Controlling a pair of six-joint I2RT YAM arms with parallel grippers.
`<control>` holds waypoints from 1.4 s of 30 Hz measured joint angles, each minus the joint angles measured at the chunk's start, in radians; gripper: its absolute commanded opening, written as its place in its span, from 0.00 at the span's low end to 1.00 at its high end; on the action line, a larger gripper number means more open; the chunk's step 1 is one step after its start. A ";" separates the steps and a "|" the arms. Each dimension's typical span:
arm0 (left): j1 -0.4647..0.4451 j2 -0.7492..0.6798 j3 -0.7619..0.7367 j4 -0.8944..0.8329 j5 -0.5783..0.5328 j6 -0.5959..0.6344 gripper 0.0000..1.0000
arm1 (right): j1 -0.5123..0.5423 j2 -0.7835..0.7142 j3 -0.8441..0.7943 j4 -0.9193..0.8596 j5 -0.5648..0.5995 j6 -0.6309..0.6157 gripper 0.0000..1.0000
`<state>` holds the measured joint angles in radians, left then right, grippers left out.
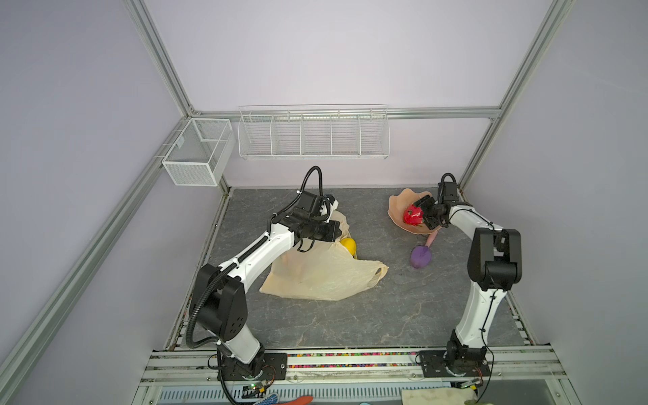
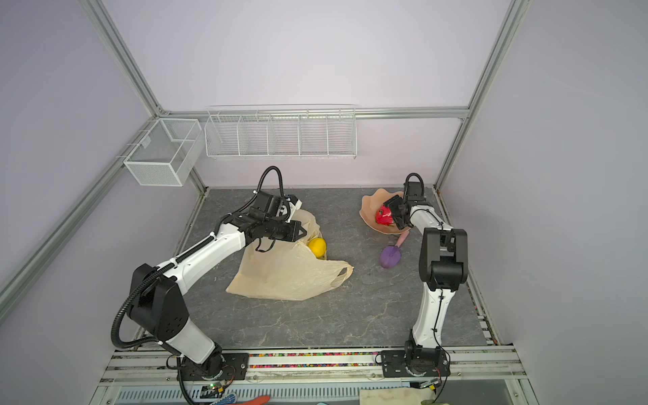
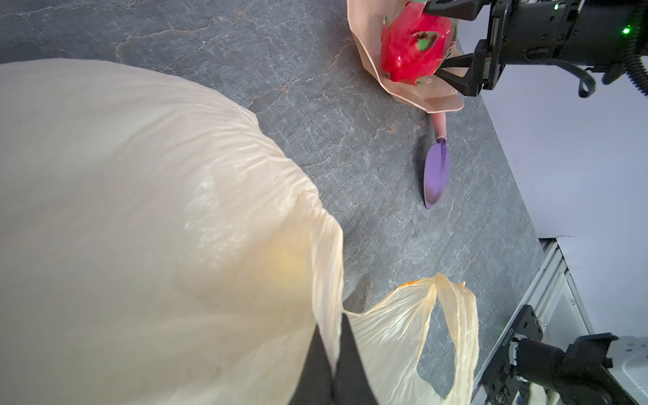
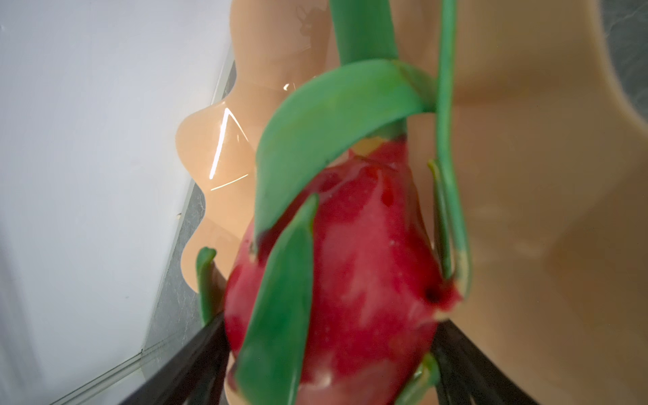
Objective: Place the fruits into the plastic bag
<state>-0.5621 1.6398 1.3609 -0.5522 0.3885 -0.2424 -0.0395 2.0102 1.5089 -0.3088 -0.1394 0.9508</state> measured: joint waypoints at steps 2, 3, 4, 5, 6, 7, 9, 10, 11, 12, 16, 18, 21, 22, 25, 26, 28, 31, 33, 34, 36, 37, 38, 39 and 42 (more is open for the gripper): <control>0.000 -0.002 0.000 0.000 0.000 0.000 0.00 | -0.001 -0.042 -0.009 -0.001 -0.011 -0.013 0.45; 0.000 -0.002 0.000 -0.001 0.000 0.000 0.00 | -0.002 -0.066 -0.015 0.000 -0.015 -0.025 0.45; 0.000 -0.002 0.000 -0.002 0.000 0.000 0.00 | -0.003 -0.096 -0.023 0.002 -0.018 -0.031 0.45; 0.000 -0.002 0.000 -0.003 0.000 0.000 0.00 | -0.004 -0.132 -0.033 0.005 -0.019 -0.038 0.45; 0.000 -0.002 0.000 -0.003 0.000 0.000 0.00 | -0.005 -0.159 -0.040 0.006 -0.019 -0.047 0.45; 0.000 -0.002 0.000 -0.003 0.000 0.000 0.00 | -0.007 -0.192 -0.047 0.007 -0.019 -0.056 0.45; 0.000 -0.002 0.000 -0.003 0.000 0.001 0.00 | -0.014 -0.230 -0.050 0.007 -0.027 -0.070 0.58; 0.000 -0.002 0.000 -0.004 0.000 0.001 0.00 | -0.019 -0.241 -0.050 0.008 -0.034 -0.078 0.70; 0.000 -0.002 0.000 -0.005 0.001 0.002 0.00 | -0.025 -0.246 -0.050 0.007 -0.040 -0.087 0.79; 0.000 -0.002 0.000 -0.006 0.001 0.002 0.00 | -0.031 -0.246 -0.050 0.007 -0.045 -0.092 0.86; 0.000 -0.002 0.000 -0.007 0.001 0.006 0.00 | -0.047 -0.216 -0.053 0.000 -0.071 -0.081 0.92; 0.000 -0.002 0.000 -0.007 0.002 0.009 0.00 | -0.049 -0.179 -0.042 -0.006 -0.088 -0.066 0.88; 0.000 -0.002 0.000 -0.007 0.002 0.009 0.00 | -0.048 -0.113 -0.027 -0.008 -0.105 -0.036 0.88; 0.000 -0.002 0.000 -0.007 0.002 0.009 0.00 | -0.048 -0.091 -0.025 -0.011 -0.110 -0.023 0.88; 0.000 -0.002 0.000 -0.007 0.002 0.009 0.00 | -0.043 -0.045 -0.018 -0.024 -0.117 0.008 0.88; 0.000 -0.002 0.000 -0.007 0.002 0.009 0.00 | -0.041 -0.031 -0.008 -0.032 -0.117 0.016 0.88; 0.000 -0.002 0.000 -0.007 0.002 0.008 0.00 | -0.037 -0.008 0.018 -0.048 -0.116 0.028 0.88; 0.000 -0.002 0.000 -0.006 0.002 0.008 0.00 | -0.031 0.013 0.060 -0.072 -0.116 0.042 0.88; 0.000 -0.002 0.000 -0.006 0.001 0.008 0.00 | -0.029 0.024 0.086 -0.083 -0.116 0.045 0.88; 0.000 -0.002 0.000 -0.006 0.002 0.008 0.00 | -0.028 0.030 0.100 -0.092 -0.115 0.045 0.88; 0.000 -0.002 0.000 -0.006 0.002 0.008 0.00 | -0.026 0.044 0.127 -0.110 -0.112 0.044 0.88; 0.000 -0.002 0.000 -0.006 0.001 0.008 0.00 | -0.026 0.051 0.137 -0.118 -0.112 0.044 0.88; 0.000 -0.002 0.000 -0.006 0.001 0.008 0.00 | -0.025 0.057 0.145 -0.125 -0.112 0.043 0.88; 0.000 -0.002 0.000 -0.006 0.001 0.007 0.00 | -0.025 0.062 0.151 -0.133 -0.112 0.043 0.88; 0.000 -0.002 0.000 -0.006 0.001 0.007 0.00 | -0.024 0.084 0.193 -0.193 -0.108 0.027 0.88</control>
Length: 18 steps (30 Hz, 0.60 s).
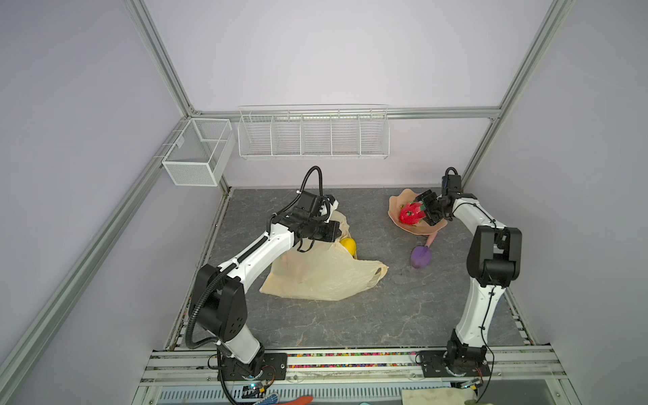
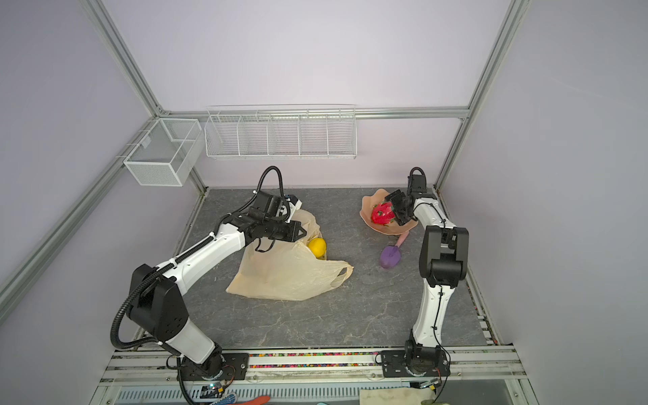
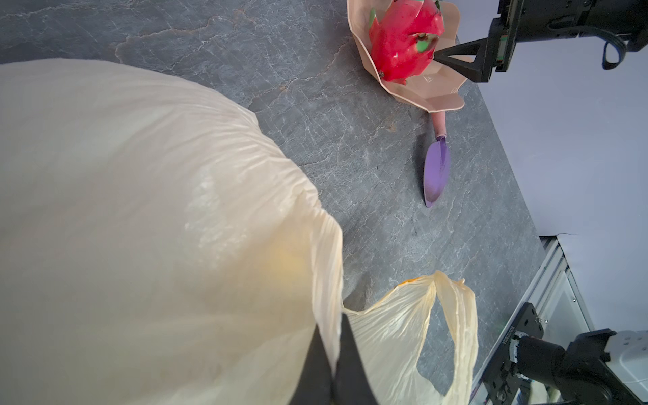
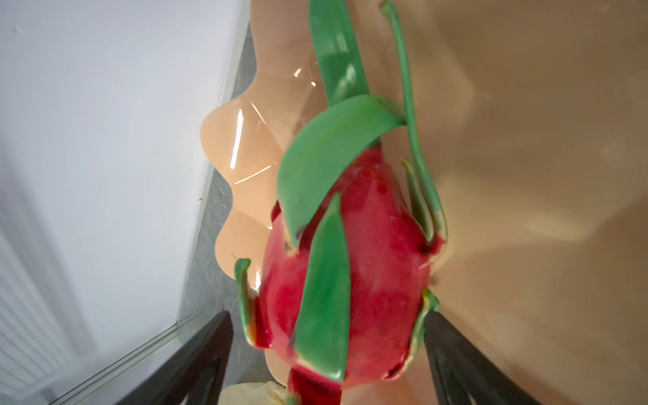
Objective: Place the fruits into the plastic bag
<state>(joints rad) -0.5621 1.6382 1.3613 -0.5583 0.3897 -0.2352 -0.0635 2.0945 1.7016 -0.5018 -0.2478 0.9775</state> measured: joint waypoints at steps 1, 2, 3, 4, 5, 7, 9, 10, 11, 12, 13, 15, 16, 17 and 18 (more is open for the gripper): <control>0.000 0.000 0.000 0.000 0.000 0.000 0.00 | 0.000 0.013 0.029 -0.032 0.004 -0.011 0.88; 0.000 0.000 0.000 0.000 0.000 0.000 0.00 | 0.001 0.029 0.070 -0.072 0.013 -0.029 0.88; 0.000 0.000 0.000 0.000 0.000 0.000 0.00 | 0.002 0.040 0.106 -0.108 0.024 -0.045 0.88; 0.000 0.000 0.000 0.000 0.000 -0.001 0.00 | 0.004 0.049 0.141 -0.145 0.039 -0.064 0.88; 0.000 0.000 0.000 0.000 0.000 -0.004 0.00 | 0.006 0.053 0.175 -0.182 0.055 -0.085 0.88; 0.000 0.000 0.000 0.000 0.000 -0.007 0.00 | 0.009 0.053 0.231 -0.249 0.081 -0.119 0.88; 0.000 0.000 0.000 0.001 0.000 -0.008 0.00 | 0.013 0.055 0.294 -0.314 0.102 -0.148 0.88; 0.000 0.000 0.000 0.001 0.000 -0.008 0.00 | 0.014 0.058 0.328 -0.346 0.109 -0.160 0.88; 0.000 0.000 0.000 0.002 0.000 -0.008 0.00 | 0.016 0.064 0.365 -0.377 0.116 -0.171 0.88; 0.000 0.000 0.000 0.002 0.000 -0.008 0.00 | 0.018 0.071 0.391 -0.397 0.121 -0.179 0.88; 0.000 0.000 0.000 0.003 0.000 -0.008 0.00 | 0.020 0.080 0.417 -0.418 0.128 -0.186 0.88; 0.000 0.000 0.000 0.004 0.000 -0.008 0.00 | 0.026 0.100 0.451 -0.447 0.136 -0.194 0.88; 0.000 0.000 0.000 0.005 0.000 -0.008 0.00 | 0.030 0.114 0.464 -0.460 0.139 -0.197 0.88; 0.000 0.000 0.000 0.006 0.000 -0.008 0.00 | 0.035 0.131 0.477 -0.473 0.143 -0.197 0.88; 0.000 0.000 0.000 0.008 0.000 -0.008 0.00 | 0.040 0.148 0.488 -0.484 0.146 -0.198 0.88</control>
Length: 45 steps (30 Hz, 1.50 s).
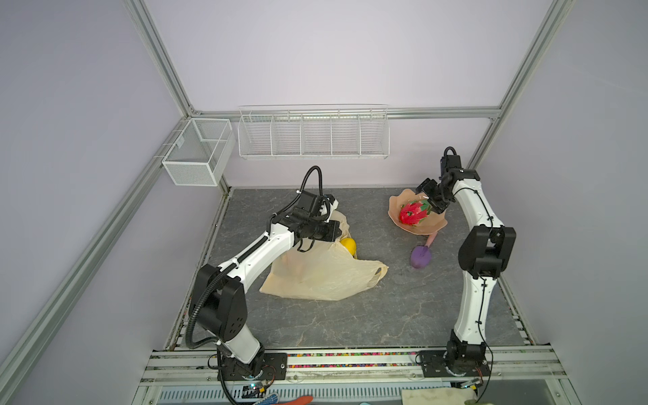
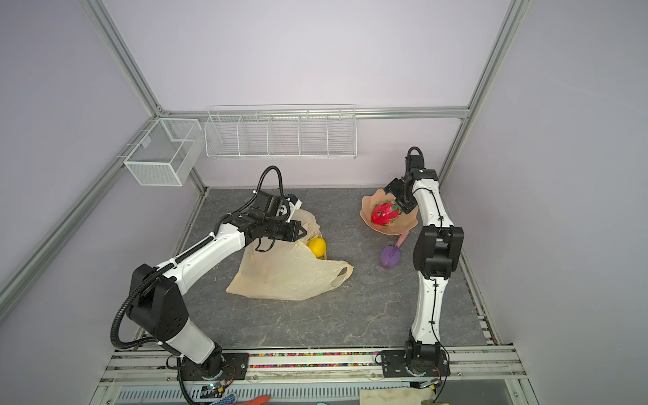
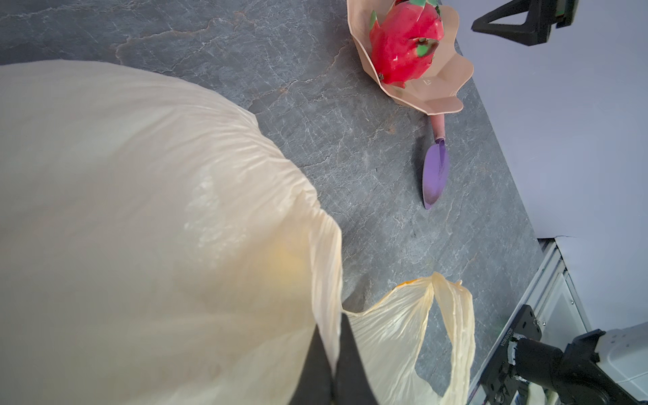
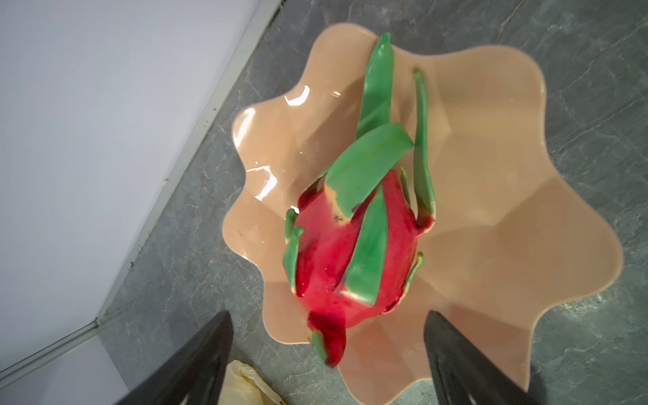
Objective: Place the fruits into the plastic bag
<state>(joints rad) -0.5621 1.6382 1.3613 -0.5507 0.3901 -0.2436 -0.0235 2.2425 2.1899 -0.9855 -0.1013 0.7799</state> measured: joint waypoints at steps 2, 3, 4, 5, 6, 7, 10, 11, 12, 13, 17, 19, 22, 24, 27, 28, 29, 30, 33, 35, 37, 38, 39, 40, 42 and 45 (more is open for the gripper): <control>0.000 0.000 0.000 0.001 0.000 0.000 0.00 | 0.011 0.042 0.030 -0.027 0.006 0.000 0.88; 0.000 0.000 0.000 0.001 0.000 0.000 0.00 | 0.015 0.061 0.044 -0.037 0.010 0.000 0.88; 0.000 0.000 -0.001 0.003 0.000 -0.001 0.00 | 0.020 0.080 0.056 -0.044 0.013 0.001 0.88; 0.000 0.000 -0.003 0.005 0.000 -0.003 0.00 | 0.024 0.097 0.067 -0.050 0.016 0.001 0.88; 0.000 0.000 -0.005 0.006 0.000 -0.004 0.00 | 0.027 0.109 0.076 -0.055 0.019 0.002 0.88; 0.000 0.000 -0.007 0.008 0.000 -0.006 0.00 | 0.030 0.121 0.088 -0.061 0.023 0.005 0.88; 0.000 0.000 -0.011 0.010 0.000 -0.007 0.00 | 0.035 0.159 0.142 -0.089 0.035 0.005 0.88; 0.000 0.000 -0.012 0.011 0.000 -0.007 0.00 | 0.035 0.171 0.167 -0.103 0.039 0.005 0.88; 0.000 0.000 -0.012 0.012 0.000 -0.007 0.00 | 0.036 0.183 0.193 -0.116 0.047 0.005 0.88; 0.000 0.000 -0.013 0.012 0.000 -0.007 0.00 | 0.036 0.193 0.209 -0.124 0.054 0.005 0.88; 0.000 -0.004 -0.019 0.019 0.000 -0.007 0.00 | 0.036 0.211 0.232 -0.149 0.074 0.003 0.88; 0.000 -0.004 -0.024 0.022 0.000 -0.008 0.00 | 0.037 0.214 0.238 -0.154 0.078 0.000 0.88; 0.000 -0.004 -0.026 0.023 0.000 -0.008 0.00 | 0.040 0.225 0.255 -0.165 0.086 -0.006 0.88; 0.000 -0.004 -0.026 0.023 0.000 -0.009 0.00 | 0.042 0.231 0.264 -0.171 0.094 -0.014 0.88; 0.000 -0.004 -0.026 0.023 0.000 -0.010 0.00 | 0.046 0.240 0.274 -0.179 0.111 -0.028 0.88; 0.000 -0.004 -0.026 0.024 0.000 -0.011 0.00 | 0.047 0.243 0.278 -0.181 0.118 -0.033 0.88; 0.000 -0.004 -0.026 0.024 0.000 -0.011 0.00 | 0.049 0.246 0.279 -0.185 0.130 -0.039 0.88; 0.000 -0.004 -0.026 0.024 0.000 -0.012 0.00 | 0.052 0.249 0.280 -0.188 0.140 -0.045 0.88; 0.000 -0.004 -0.026 0.028 0.000 -0.018 0.00 | 0.055 0.255 0.280 -0.195 0.165 -0.056 0.88; 0.000 -0.004 -0.026 0.030 0.000 -0.018 0.00 | 0.060 0.255 0.278 -0.194 0.179 -0.062 0.88; 0.000 -0.004 -0.026 0.030 0.000 -0.019 0.00 | 0.063 0.255 0.271 -0.188 0.189 -0.064 0.88; 0.000 -0.004 -0.026 0.030 0.000 -0.022 0.00 | 0.064 0.253 0.264 -0.183 0.193 -0.066 0.88; 0.000 -0.004 -0.026 0.030 0.000 -0.026 0.00 | 0.065 0.249 0.255 -0.176 0.196 -0.069 0.88; 0.000 -0.004 -0.026 0.031 0.000 -0.027 0.00 | 0.066 0.246 0.248 -0.170 0.198 -0.071 0.88; 0.000 -0.004 -0.026 0.031 0.000 -0.033 0.00 | 0.068 0.242 0.237 -0.161 0.204 -0.074 0.88; 0.000 -0.004 -0.026 0.032 0.000 -0.036 0.00 | 0.071 0.241 0.231 -0.156 0.212 -0.077 0.88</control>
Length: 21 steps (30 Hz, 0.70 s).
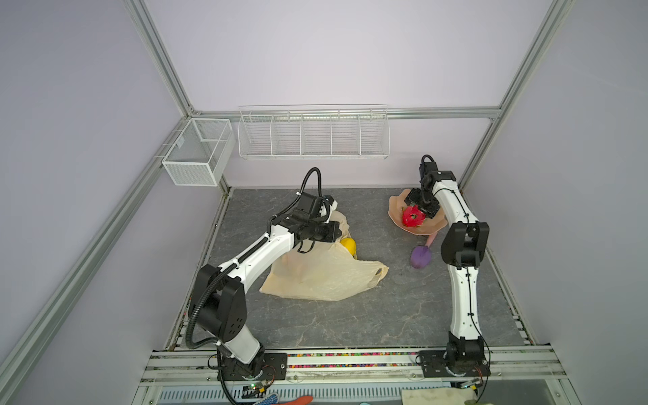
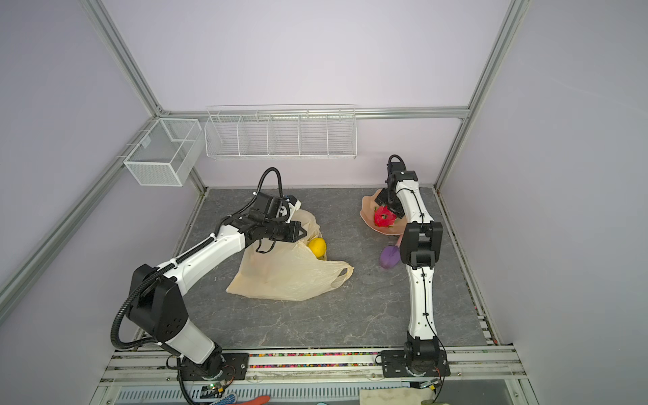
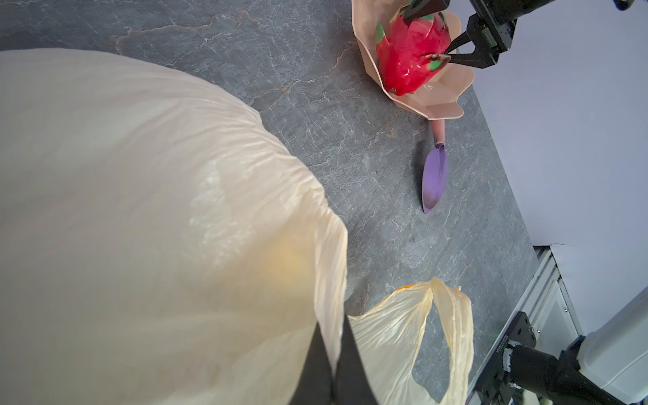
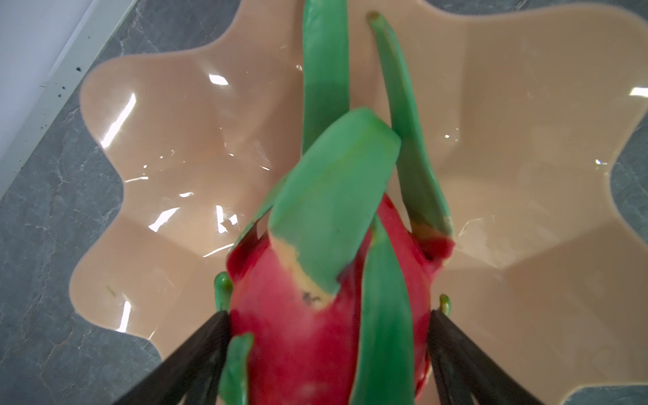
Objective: Place the fruits into the plastic bag
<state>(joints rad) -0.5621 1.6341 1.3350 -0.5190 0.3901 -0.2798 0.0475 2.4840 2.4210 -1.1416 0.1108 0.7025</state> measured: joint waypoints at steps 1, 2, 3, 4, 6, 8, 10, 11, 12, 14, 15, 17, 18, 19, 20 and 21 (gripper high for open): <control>0.000 0.000 0.000 0.001 0.000 0.000 0.00 | 0.000 -0.001 -0.005 0.004 0.002 -0.001 0.88; 0.000 0.000 0.000 0.002 0.000 -0.001 0.00 | 0.000 -0.006 -0.016 0.012 0.002 -0.001 0.90; 0.000 0.000 0.000 0.003 0.000 0.000 0.00 | 0.000 -0.014 -0.031 0.023 0.002 -0.002 0.93; 0.000 0.000 0.000 0.003 0.000 -0.001 0.00 | 0.000 -0.022 -0.048 0.035 0.002 -0.005 0.96; 0.000 0.000 0.000 0.003 -0.001 0.000 0.00 | 0.000 -0.031 -0.091 0.058 0.010 -0.012 0.98; 0.000 0.000 0.000 0.003 -0.001 0.000 0.00 | 0.000 -0.031 -0.128 0.070 0.022 -0.018 0.89; 0.000 0.000 0.000 0.003 -0.001 0.000 0.00 | 0.000 -0.044 -0.147 0.078 0.024 -0.024 0.82; 0.000 0.000 0.000 0.003 -0.001 0.000 0.00 | 0.000 -0.050 -0.155 0.077 0.024 -0.028 0.80; 0.000 0.000 0.000 0.003 -0.001 0.000 0.00 | 0.000 -0.054 -0.163 0.076 0.025 -0.032 0.80; 0.000 0.000 0.000 0.003 -0.002 0.000 0.00 | 0.000 -0.064 -0.177 0.077 0.028 -0.035 0.80; 0.000 0.000 0.000 0.003 -0.002 0.000 0.00 | 0.000 -0.069 -0.185 0.077 0.028 -0.038 0.78; 0.000 0.000 0.000 0.003 -0.002 0.000 0.00 | 0.000 -0.079 -0.198 0.076 0.027 -0.040 0.76; 0.000 0.000 0.000 0.003 -0.002 0.000 0.00 | 0.000 -0.085 -0.207 0.077 0.027 -0.041 0.73; 0.000 0.000 0.000 0.003 -0.002 0.000 0.00 | 0.000 -0.089 -0.212 0.076 0.027 -0.041 0.69; 0.000 0.000 0.000 0.003 -0.002 0.000 0.00 | 0.000 -0.095 -0.220 0.076 0.025 -0.041 0.65; 0.000 0.000 0.000 0.002 -0.002 0.000 0.00 | 0.000 -0.103 -0.231 0.078 0.022 -0.041 0.64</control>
<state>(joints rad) -0.5621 1.6341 1.3350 -0.5167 0.3885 -0.2798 0.0475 2.3810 2.1902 -1.0634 0.1326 0.6613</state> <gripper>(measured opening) 0.047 0.912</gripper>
